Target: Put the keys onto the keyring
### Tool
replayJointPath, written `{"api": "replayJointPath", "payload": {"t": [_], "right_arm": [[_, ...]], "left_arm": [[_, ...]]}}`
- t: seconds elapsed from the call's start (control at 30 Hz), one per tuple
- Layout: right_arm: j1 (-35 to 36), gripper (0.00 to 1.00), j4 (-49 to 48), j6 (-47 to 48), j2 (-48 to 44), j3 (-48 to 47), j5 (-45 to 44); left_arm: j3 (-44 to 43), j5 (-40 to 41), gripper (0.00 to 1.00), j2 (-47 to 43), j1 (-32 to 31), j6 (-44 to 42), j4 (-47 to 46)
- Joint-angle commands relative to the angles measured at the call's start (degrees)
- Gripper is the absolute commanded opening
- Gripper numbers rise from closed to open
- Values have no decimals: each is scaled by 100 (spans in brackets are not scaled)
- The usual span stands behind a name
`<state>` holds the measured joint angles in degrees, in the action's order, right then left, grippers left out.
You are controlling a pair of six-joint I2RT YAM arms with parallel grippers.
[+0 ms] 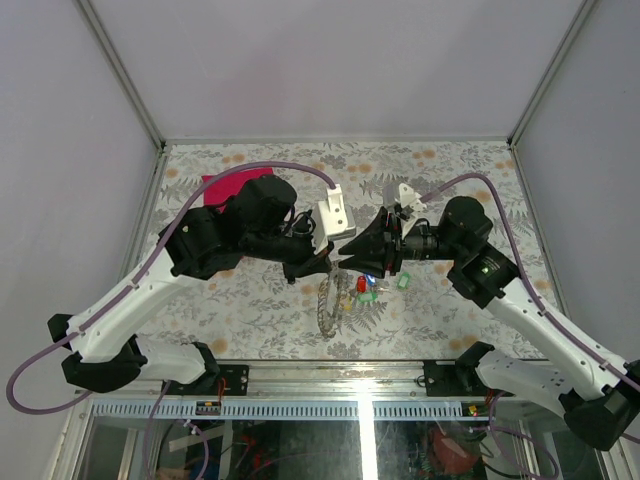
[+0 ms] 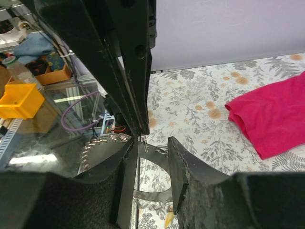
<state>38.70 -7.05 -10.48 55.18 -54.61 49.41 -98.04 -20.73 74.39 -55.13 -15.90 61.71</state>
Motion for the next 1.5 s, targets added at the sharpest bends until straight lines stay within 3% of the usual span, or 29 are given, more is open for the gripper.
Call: {"api": "replayJointPath", "payload": {"t": [0.0,0.67,0.8,0.93,1.03,1.13,1.33,1.47], "right_arm": [[31,37,-531,-174,120,-30,665],[101,27,-543,-164,453,25,805],[124,19,-558,-150,523,-5,814],[147,0,-638,-210,555,-15,875],[147,0,-821,-303,467,46,855],[147,0,-1254,-615,326,233,710],[147,0,-2843,-1664,164,680,483],[142,0,-3821,-2297,113,897,239]], "left_arm": [[-285,179,0,-75,-54,-115,-115],[-311,91,0,-21,-111,-154,-123],[-304,71,0,-13,-117,-142,-114],[-304,65,0,-28,-121,-120,-152],[-234,65,0,-118,-127,-79,-286],[-2,62,4,-385,-119,47,-672],[781,196,24,-1270,-127,677,-1982],[1597,414,27,-2007,-126,1284,-3189]]}}
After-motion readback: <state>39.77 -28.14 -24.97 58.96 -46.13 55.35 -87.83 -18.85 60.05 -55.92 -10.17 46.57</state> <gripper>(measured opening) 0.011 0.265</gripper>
